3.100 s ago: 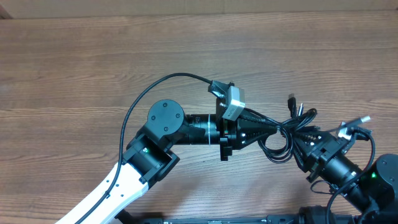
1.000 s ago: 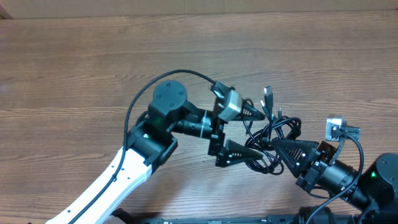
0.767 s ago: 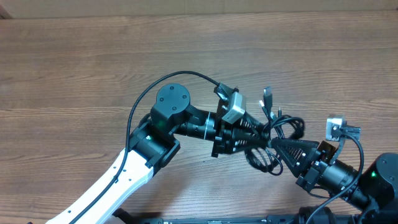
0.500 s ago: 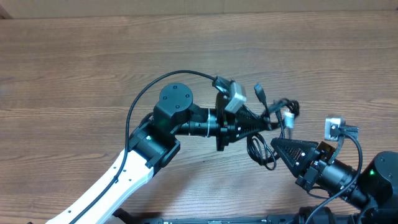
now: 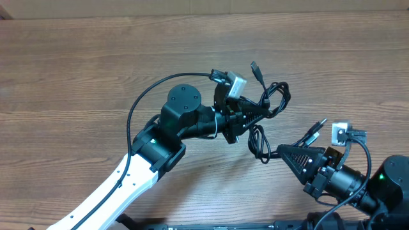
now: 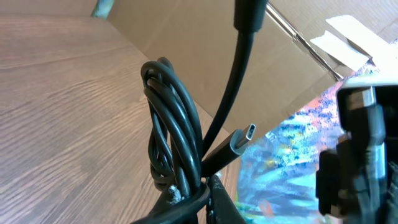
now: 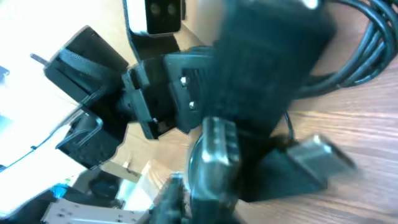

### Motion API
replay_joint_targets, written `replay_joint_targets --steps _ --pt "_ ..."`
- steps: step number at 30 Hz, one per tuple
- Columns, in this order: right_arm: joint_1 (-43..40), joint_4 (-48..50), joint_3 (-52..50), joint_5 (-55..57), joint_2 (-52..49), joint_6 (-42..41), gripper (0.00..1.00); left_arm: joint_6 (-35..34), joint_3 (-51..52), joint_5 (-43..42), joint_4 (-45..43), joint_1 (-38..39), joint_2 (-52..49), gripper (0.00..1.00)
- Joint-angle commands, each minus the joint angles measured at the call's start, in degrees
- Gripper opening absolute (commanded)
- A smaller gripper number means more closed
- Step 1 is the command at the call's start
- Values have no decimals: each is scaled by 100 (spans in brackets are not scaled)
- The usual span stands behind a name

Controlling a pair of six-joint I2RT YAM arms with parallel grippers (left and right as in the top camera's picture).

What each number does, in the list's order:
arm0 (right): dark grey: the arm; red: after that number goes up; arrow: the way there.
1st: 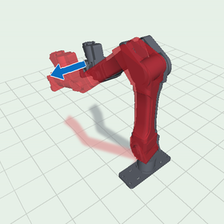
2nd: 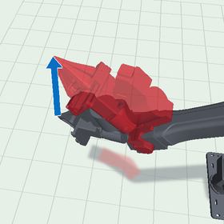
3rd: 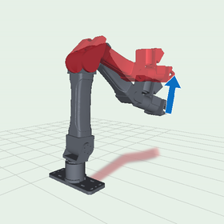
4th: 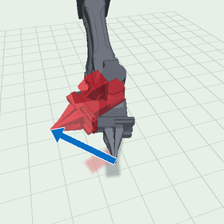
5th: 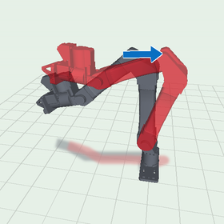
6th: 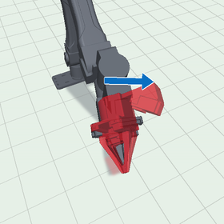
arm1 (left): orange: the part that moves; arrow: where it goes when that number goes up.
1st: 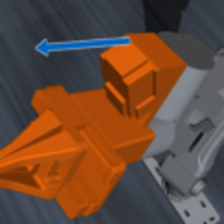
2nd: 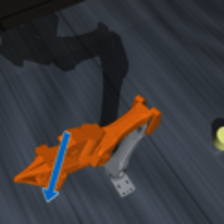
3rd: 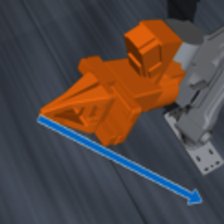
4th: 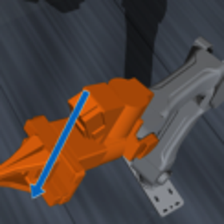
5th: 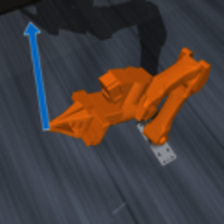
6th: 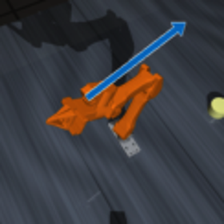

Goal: Untangle cables

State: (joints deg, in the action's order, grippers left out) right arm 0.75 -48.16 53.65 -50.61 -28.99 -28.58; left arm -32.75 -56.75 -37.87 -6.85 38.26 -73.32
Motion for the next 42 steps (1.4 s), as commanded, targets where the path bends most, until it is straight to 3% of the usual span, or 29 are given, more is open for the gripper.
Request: replay_joint_targets --steps 1,3,4,6,10,25,31,35,39,40,42 --pt "-9 -225 109 417 31 55 38 -48 -122 61 -249 -66 -15 4" --pt "-9 -457 109 761 31 11 72 -44 -122 -164 -459 -133 -15 4" --pt "-9 -573 109 925 31 -7 80 -42 -122 -280 -560 -173 -15 4" --pt "-9 -761 109 1121 31 -7 93 -44 -122 -588 -778 -289 -11 4" --pt "-9 -835 109 1222 31 -7 98 20 -122 -1060 -885 -498 -7 4" --pt "-9 -345 109 1375 31 -2 100 1480 -122 -4019 -1001 -662 -7 4" --pt "-9 -153 109 1368 31 -4 100 1480 -122 -4671 -1355 -664 -7 4" --pt "-7 28 109 1266 31 -7 98 1480 -122 -4579 -1353 -675 -9 4" --pt "-9 286 109 907 31 22 87 1478 -122 -4435 -1355 -675 -9 4" --pt "-9 358 109 811 31 22 74 1478 -122 -4389 -1355 -675 -9 4" --pt "-9 463 109 728 31 66 63 1475 -122 -4358 -1355 -673 -9 4"
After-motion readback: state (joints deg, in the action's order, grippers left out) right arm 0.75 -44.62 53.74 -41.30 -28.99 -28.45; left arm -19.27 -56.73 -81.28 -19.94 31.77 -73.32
